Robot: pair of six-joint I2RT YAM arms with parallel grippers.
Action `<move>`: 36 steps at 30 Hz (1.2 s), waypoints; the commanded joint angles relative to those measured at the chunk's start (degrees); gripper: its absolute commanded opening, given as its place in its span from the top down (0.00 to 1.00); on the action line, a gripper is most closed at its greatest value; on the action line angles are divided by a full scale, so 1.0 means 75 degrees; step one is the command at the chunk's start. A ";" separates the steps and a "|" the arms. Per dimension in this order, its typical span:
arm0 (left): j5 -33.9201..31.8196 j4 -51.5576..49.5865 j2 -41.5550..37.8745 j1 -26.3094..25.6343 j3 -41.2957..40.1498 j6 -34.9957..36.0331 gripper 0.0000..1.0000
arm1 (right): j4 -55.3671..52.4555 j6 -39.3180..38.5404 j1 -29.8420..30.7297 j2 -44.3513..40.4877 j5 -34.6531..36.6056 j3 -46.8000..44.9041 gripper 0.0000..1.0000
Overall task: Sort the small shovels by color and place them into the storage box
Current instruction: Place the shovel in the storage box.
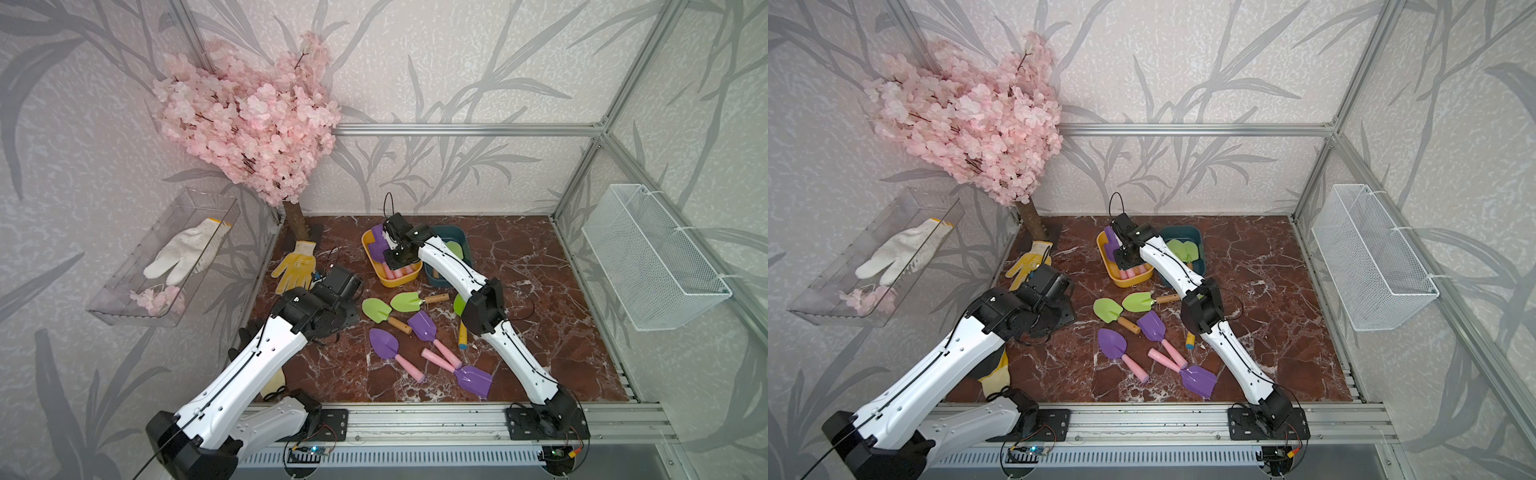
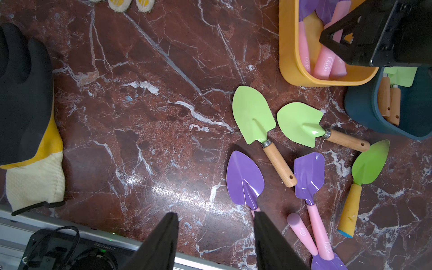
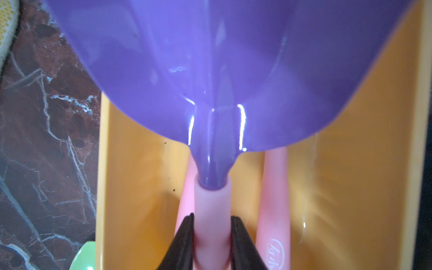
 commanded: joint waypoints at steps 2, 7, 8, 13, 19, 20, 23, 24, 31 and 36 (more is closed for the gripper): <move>-0.0016 0.0017 0.0053 0.0029 -0.0088 -0.0043 0.45 | 0.0118 -0.0116 0.0006 0.0133 0.0138 0.0188 0.88; 0.0015 0.0049 0.0118 0.0035 -0.0077 -0.0014 0.44 | 0.0087 -0.0176 -0.0003 0.0204 0.0161 0.0188 0.86; 0.0004 0.0062 0.0131 0.0031 -0.0077 -0.0001 0.44 | 0.0087 -0.0189 -0.0005 0.0217 0.0163 0.0183 0.86; 0.0022 0.0074 0.0194 0.0036 -0.0059 0.0027 0.44 | 0.0104 -0.0190 -0.0029 0.0288 0.0150 0.0208 0.85; 0.0054 0.0106 0.0215 0.0029 -0.0077 0.0021 0.44 | 0.0125 -0.0201 -0.0058 0.0345 0.0137 0.0210 0.84; 0.0034 0.0090 0.0204 0.0030 -0.0085 0.0016 0.44 | 0.0124 -0.0201 -0.0064 0.0353 0.0138 0.0212 0.83; 0.0040 0.0089 0.0195 0.0029 -0.0108 0.0008 0.44 | 0.0114 -0.0190 -0.0070 0.0360 0.0139 0.0205 0.83; 0.0034 0.0086 0.0169 0.0036 -0.0132 -0.0003 0.44 | 0.0115 -0.0179 -0.0076 0.0359 0.0149 0.0200 0.82; 0.0045 0.0095 0.0104 0.0029 -0.0228 -0.0049 0.44 | 0.0165 -0.0134 -0.0076 0.0420 0.0149 0.0189 0.81; 0.0047 0.0087 0.0090 0.0035 -0.0252 -0.0052 0.44 | 0.0270 -0.0120 -0.0087 0.0481 0.0155 0.0200 0.79</move>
